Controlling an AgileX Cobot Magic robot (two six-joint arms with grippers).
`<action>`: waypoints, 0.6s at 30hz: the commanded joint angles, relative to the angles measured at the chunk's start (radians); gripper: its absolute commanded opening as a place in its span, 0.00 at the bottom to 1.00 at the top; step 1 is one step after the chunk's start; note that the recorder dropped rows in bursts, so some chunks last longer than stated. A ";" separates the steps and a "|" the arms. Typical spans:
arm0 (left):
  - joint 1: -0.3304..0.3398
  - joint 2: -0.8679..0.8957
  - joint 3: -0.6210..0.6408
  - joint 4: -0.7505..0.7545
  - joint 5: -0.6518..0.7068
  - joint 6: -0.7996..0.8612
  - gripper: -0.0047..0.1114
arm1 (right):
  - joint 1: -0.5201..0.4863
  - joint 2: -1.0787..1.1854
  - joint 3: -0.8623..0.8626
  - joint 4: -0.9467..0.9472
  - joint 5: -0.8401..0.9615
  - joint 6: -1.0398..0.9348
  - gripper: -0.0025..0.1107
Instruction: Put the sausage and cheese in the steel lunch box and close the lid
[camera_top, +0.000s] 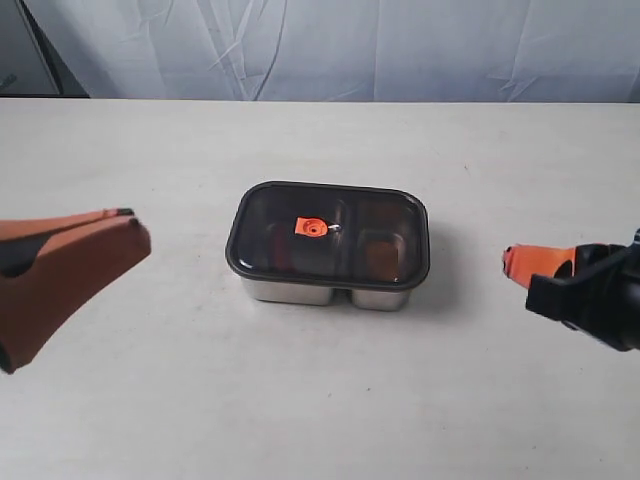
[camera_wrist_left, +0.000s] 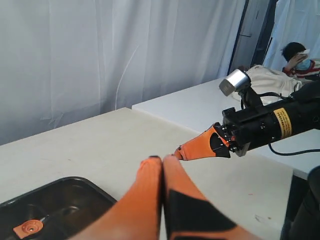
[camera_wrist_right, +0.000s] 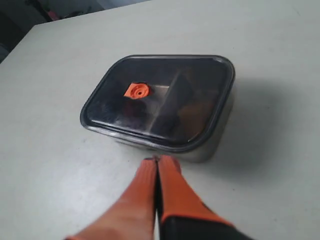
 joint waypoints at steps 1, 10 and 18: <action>-0.008 -0.091 0.042 0.012 0.000 -0.068 0.04 | 0.002 -0.011 0.035 0.015 -0.115 0.027 0.01; -0.008 -0.135 0.046 0.011 0.000 -0.064 0.04 | 0.002 -0.011 0.034 0.015 -0.400 0.027 0.01; -0.008 -0.134 0.046 0.011 0.013 -0.064 0.04 | 0.002 -0.011 0.034 0.015 -0.426 0.027 0.01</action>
